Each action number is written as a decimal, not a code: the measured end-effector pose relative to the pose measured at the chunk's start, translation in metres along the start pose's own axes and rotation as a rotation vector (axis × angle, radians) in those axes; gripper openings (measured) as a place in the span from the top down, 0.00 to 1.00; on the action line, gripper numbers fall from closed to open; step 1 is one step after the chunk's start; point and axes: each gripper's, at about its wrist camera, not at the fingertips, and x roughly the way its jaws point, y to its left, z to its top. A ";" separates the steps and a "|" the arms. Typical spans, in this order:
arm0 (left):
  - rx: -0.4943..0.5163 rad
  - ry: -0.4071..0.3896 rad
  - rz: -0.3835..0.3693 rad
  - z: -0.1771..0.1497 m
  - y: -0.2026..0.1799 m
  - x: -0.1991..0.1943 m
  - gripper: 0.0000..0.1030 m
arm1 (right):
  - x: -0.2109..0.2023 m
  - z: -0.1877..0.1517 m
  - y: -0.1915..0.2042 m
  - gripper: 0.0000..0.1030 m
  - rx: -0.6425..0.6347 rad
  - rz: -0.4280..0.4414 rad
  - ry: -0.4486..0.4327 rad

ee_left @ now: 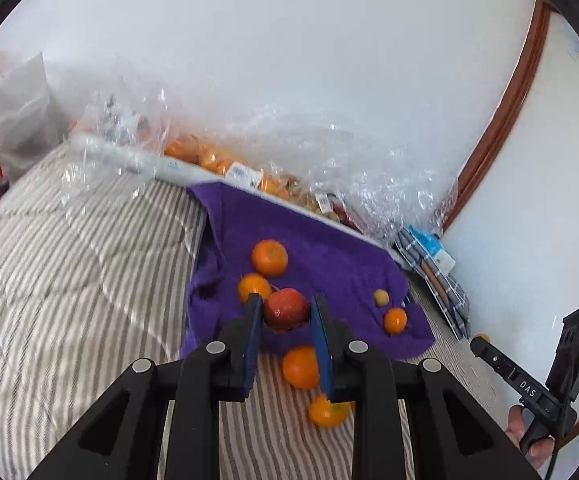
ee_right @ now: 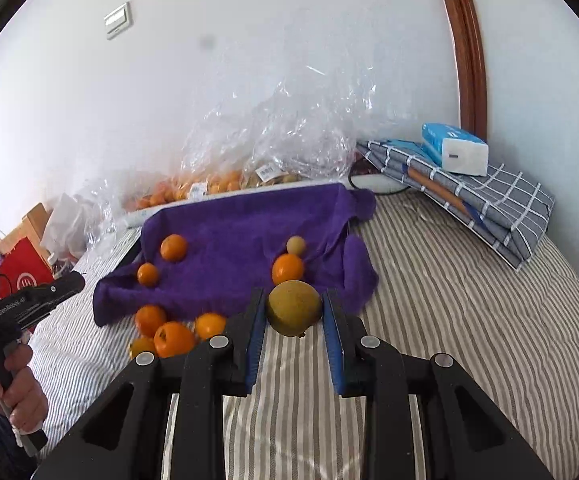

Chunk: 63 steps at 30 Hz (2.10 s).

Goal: Organize fruits
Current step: 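Carry the yellow and red fruits onto the purple towel and open both grippers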

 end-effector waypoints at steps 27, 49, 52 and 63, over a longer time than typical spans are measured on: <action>0.044 0.122 0.041 -0.005 -0.034 0.117 0.77 | 0.122 0.035 -0.034 0.73 0.071 0.029 0.122; 0.085 0.133 0.100 -0.006 -0.039 0.123 0.77 | 0.113 0.035 -0.023 0.50 0.016 0.019 0.057; 0.086 0.135 0.092 -0.005 -0.039 0.122 0.74 | 0.107 0.034 -0.024 0.46 0.021 -0.005 0.021; 0.055 0.070 0.085 -0.006 -0.033 0.092 0.62 | 0.082 0.037 -0.027 0.46 0.061 -0.001 -0.042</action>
